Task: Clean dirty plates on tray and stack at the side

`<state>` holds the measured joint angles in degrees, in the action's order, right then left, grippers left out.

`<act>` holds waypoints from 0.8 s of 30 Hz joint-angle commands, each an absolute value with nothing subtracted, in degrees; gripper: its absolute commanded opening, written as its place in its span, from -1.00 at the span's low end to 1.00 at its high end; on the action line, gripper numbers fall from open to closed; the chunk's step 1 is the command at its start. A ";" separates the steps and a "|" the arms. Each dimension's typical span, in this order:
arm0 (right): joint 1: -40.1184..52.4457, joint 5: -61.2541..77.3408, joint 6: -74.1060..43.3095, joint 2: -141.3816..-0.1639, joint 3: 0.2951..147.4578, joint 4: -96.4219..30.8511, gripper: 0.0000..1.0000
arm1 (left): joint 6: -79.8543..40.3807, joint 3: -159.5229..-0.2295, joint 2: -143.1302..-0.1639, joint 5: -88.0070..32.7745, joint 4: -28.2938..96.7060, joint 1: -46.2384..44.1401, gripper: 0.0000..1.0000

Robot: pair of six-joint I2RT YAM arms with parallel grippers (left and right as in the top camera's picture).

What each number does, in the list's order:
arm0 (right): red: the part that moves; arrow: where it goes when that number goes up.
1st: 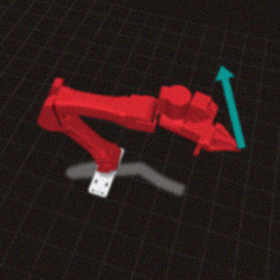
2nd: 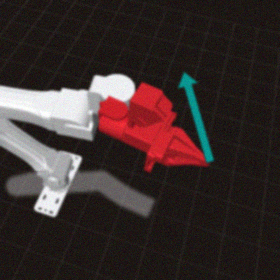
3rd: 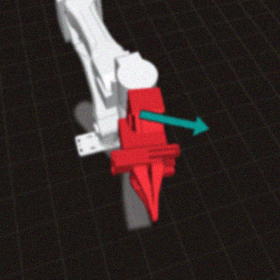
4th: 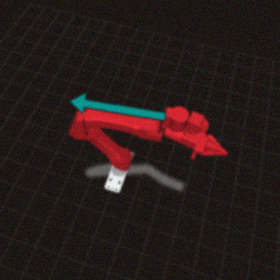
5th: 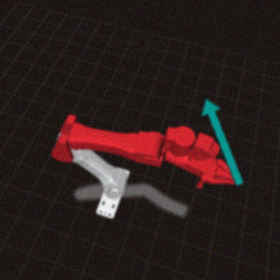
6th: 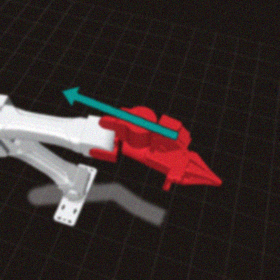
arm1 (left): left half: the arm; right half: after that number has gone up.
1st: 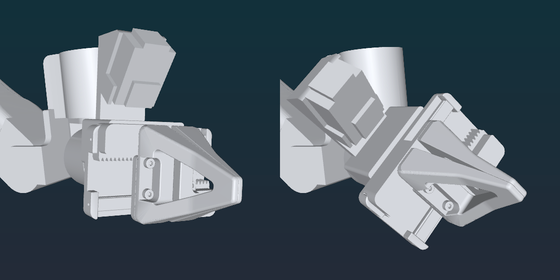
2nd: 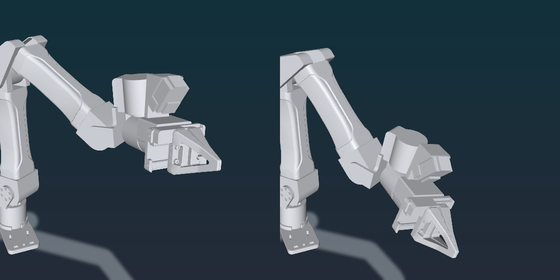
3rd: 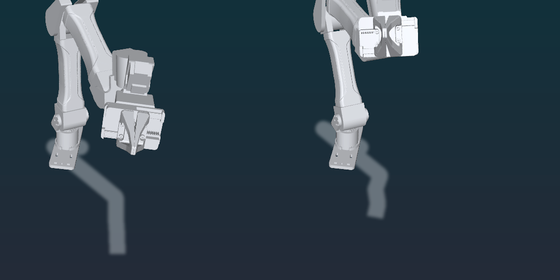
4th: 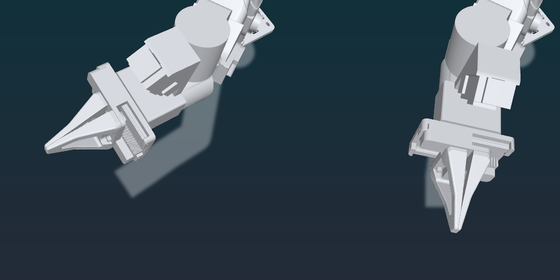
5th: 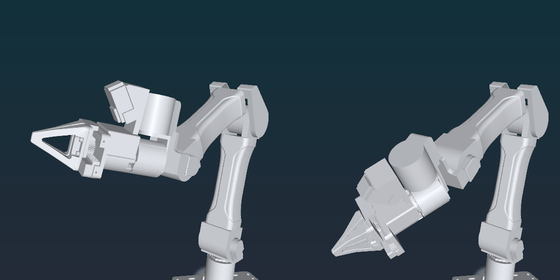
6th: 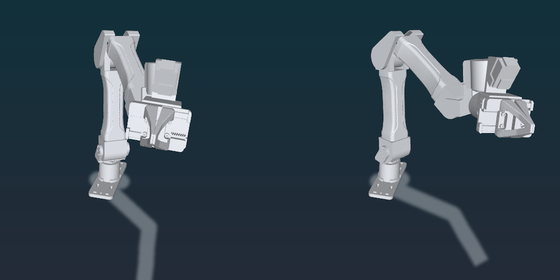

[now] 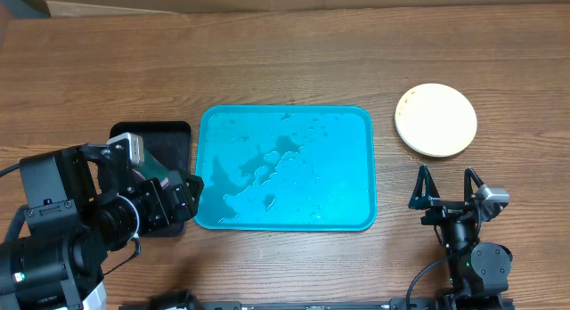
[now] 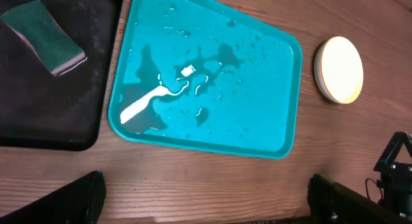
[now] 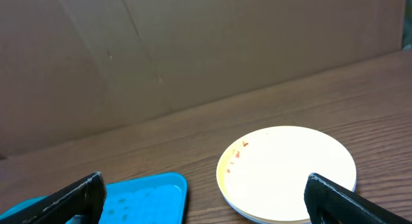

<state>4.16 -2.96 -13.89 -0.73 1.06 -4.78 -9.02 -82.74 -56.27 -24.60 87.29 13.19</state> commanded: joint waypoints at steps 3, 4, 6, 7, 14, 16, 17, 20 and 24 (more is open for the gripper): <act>4.10 -2.72 -13.65 -0.16 0.45 -4.62 1.00 | -9.41 -82.63 -56.25 -24.38 87.15 12.95 1.00; 4.10 -2.72 -13.65 -0.16 0.45 -4.62 1.00 | -9.41 -82.65 -56.25 -24.38 87.15 12.95 1.00; 4.10 -2.72 -13.65 -0.16 0.45 -4.62 1.00 | -9.41 -82.63 -56.25 -24.38 87.15 12.95 1.00; 4.10 -2.72 -13.65 -0.16 0.45 -4.62 1.00 | -9.41 -82.65 -56.25 -24.38 87.15 12.95 0.99; 4.10 -2.72 -13.65 -0.16 0.45 -4.62 1.00 | -9.41 -82.63 -56.55 -24.38 87.15 12.75 0.99; 4.10 -2.72 -13.65 -0.16 0.45 -4.62 1.00 | -9.17 -82.65 -56.60 -24.16 87.99 12.75 1.00; 4.10 -2.72 -13.65 -0.16 0.45 -4.62 1.00 | -9.19 -82.63 -56.60 -23.70 89.12 12.75 0.99; 4.10 -2.72 -13.65 -0.16 0.45 -4.62 1.00 | -9.21 -82.59 -56.55 -23.59 90.21 12.51 0.99; 4.10 -2.72 -13.65 -0.16 0.45 -4.62 1.00 | -7.01 -81.89 -55.88 -23.59 87.42 9.39 1.00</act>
<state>4.16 -2.94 -13.89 -0.73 1.06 -4.75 -8.95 -82.74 -56.53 -24.08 89.19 11.75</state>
